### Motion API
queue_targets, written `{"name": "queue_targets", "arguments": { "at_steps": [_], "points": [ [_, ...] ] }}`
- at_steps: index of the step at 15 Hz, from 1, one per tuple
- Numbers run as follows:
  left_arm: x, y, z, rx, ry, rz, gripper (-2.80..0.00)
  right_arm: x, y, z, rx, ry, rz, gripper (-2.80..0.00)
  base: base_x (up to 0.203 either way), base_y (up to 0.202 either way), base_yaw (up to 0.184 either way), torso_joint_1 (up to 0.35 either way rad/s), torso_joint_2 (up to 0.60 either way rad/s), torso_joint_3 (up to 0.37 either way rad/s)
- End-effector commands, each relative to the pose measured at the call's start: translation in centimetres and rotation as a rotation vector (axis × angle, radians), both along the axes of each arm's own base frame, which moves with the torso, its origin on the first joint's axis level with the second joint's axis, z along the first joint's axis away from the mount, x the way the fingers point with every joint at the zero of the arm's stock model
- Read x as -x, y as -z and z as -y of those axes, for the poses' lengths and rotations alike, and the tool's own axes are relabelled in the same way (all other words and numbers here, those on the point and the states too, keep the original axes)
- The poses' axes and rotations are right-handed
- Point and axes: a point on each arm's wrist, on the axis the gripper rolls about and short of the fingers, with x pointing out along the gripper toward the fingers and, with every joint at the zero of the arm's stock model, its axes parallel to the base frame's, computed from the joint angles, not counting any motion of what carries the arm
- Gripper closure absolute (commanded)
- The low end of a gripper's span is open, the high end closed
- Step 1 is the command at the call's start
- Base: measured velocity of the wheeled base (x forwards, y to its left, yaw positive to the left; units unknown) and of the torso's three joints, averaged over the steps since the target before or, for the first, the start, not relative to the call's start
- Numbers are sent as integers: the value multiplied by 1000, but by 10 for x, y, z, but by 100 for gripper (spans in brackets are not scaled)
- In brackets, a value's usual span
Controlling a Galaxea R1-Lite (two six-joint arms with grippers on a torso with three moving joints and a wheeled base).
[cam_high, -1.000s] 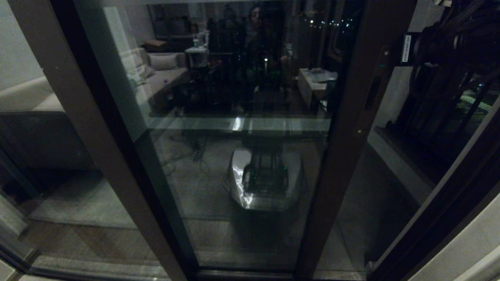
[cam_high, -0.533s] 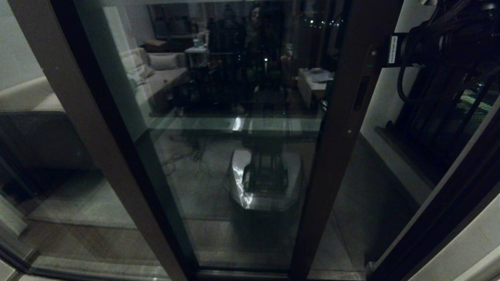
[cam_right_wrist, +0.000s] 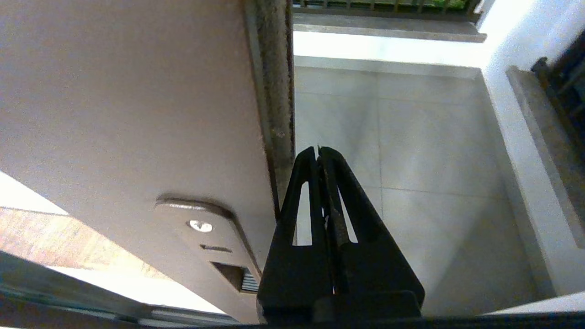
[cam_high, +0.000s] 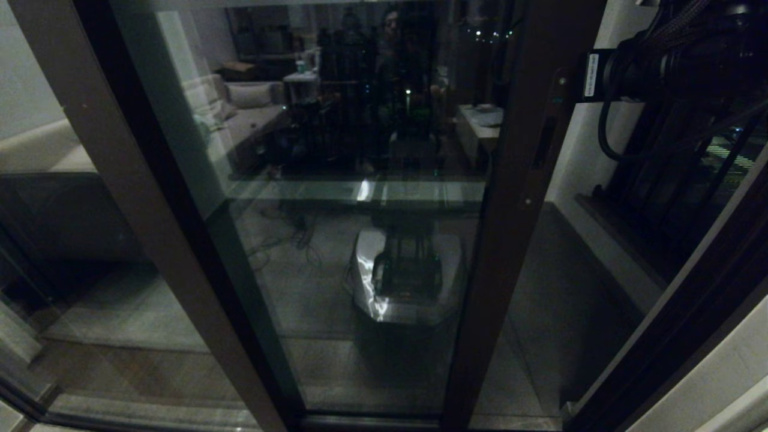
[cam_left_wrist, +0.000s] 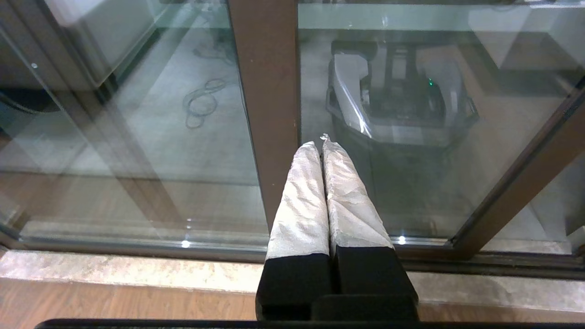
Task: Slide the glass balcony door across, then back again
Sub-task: Open the slid door
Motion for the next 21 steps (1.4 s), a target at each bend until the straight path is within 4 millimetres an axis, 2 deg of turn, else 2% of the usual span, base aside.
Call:
{"name": "queue_targets", "arguments": {
  "at_steps": [1,8,14,21],
  "points": [
    [0,0,0,0,0,0,0,-1,3,-5,3,-15,-8,0,0,0,0,0,0,0],
    [0,0,0,-1,-1,0,0,-1,9,-40,5,-45,15,0,0,0,0,0,0,0],
    [0,0,0,-1,-1,0,0,-3,14,-55,9,-58,15,0,0,0,0,0,0,0],
    [0,0,0,-1,1,0,0,-8,26,-89,14,-87,26,0,0,0,0,0,0,0]
  ]
}}
